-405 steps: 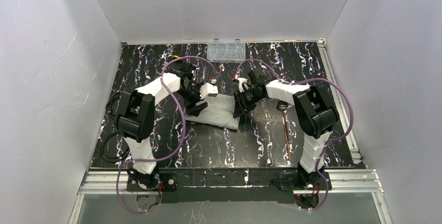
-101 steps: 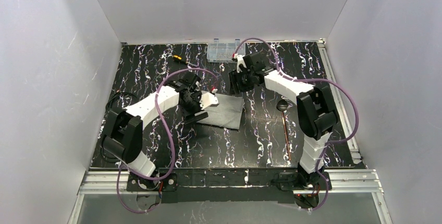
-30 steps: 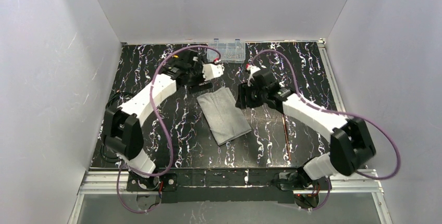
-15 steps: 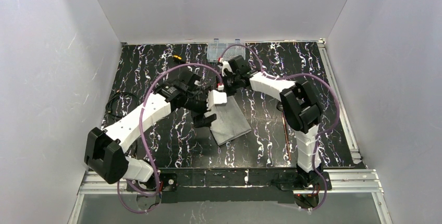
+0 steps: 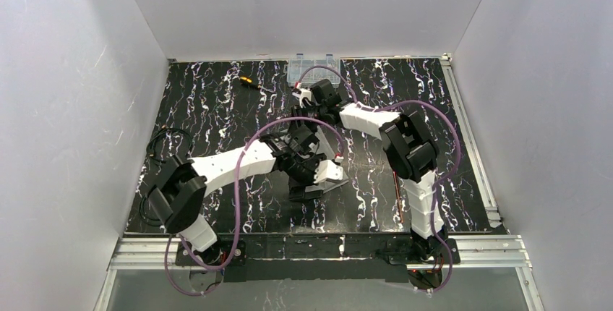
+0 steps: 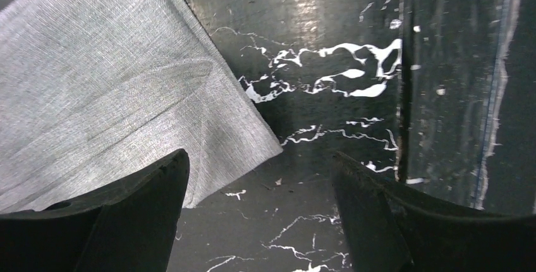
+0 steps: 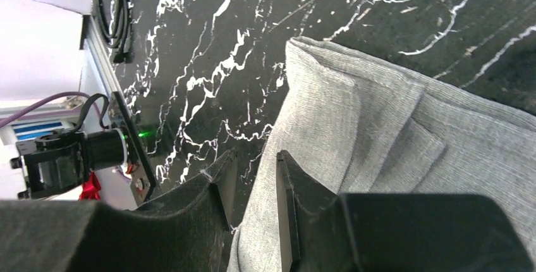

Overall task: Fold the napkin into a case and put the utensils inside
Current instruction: Rotate the 2/3-rectangle-folded napkin at the center of the board.

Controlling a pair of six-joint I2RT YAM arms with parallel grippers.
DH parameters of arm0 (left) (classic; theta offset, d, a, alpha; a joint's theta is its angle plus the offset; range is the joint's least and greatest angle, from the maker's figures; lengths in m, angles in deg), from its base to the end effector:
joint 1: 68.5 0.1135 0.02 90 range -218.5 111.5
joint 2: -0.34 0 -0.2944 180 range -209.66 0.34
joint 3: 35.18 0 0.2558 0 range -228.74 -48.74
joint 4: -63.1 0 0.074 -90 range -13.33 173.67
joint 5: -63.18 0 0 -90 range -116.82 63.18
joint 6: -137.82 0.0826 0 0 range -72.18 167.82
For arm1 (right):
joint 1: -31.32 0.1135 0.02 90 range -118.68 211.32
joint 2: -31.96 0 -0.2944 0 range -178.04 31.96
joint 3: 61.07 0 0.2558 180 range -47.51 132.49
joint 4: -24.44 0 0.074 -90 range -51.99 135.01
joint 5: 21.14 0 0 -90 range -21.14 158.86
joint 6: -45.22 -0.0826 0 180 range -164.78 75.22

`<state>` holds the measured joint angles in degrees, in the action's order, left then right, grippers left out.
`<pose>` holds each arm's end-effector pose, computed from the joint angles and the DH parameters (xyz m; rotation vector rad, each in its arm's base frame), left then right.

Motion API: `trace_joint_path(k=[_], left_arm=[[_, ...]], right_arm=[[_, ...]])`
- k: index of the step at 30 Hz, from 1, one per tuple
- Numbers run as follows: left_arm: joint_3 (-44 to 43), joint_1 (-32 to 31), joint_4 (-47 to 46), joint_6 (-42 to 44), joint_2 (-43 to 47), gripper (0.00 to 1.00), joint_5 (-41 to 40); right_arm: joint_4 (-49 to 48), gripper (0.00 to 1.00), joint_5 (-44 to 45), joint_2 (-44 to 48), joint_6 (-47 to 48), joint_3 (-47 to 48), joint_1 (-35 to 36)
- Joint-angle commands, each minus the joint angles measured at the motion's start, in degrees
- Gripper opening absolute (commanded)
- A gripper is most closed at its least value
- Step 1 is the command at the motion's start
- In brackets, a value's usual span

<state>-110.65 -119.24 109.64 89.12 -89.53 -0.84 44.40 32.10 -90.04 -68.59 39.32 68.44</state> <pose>0.1866 -0.2855 0.2147 1.9795 1.6942 -0.6534 0.3838 0.3524 0.1759 -0.6430 2.3743 1.2515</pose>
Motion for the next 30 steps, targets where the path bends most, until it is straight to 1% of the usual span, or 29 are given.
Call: trace_joint_path(k=[1, 5, 10, 14, 18, 20, 23, 27, 30], left_arm=[[-1.2, -0.7, -2.1, -1.3, -2.1, 0.79, -3.9], [0.5, -2.0, -4.3, -3.4, -2.7, 0.75, -6.9], [1.4, -4.0, -7.2, -5.6, -2.6, 0.7, -11.5], [0.7, -5.2, -7.5, -5.8, -2.7, 0.65, -13.1], [-0.2, -7.1, -7.8, -4.0, -4.1, 0.59, -17.9], [-1.3, -7.3, -6.1, -4.1, -4.7, 0.54, -17.4], [-1.3, -8.3, -3.9, -4.5, -5.4, 0.5, -16.8], [-3.1, -8.6, -1.0, -6.7, -7.7, 0.49, -14.5], [-3.3, -8.6, -2.0, -8.2, -8.9, 0.49, -15.5]], right_arm=[[-2.5, 0.38, -4.2, -1.5, -0.7, 3.4, 0.1], [-0.1, 0.37, -4.8, -3.9, 0.6, 5.7, 0.5], [0.4, 0.34, -2.9, -5.9, 1.0, 4.8, 0.5], [1.2, 0.32, -1.0, -6.6, 2.1, 4.3, 0.2], [2.5, 0.28, 0.7, -7.0, 3.1, 4.2, -0.4], [2.3, 0.26, 1.7, -6.8, 2.9, 3.3, -0.9], [-0.2, 0.24, 2.7, -5.8, 1.4, 0.9, -2.0], [-1.8, 0.24, 3.5, -4.9, 0.7, -0.3, -2.3], [-1.8, 0.23, 3.5, -4.8, 0.6, -0.4, -2.4]])
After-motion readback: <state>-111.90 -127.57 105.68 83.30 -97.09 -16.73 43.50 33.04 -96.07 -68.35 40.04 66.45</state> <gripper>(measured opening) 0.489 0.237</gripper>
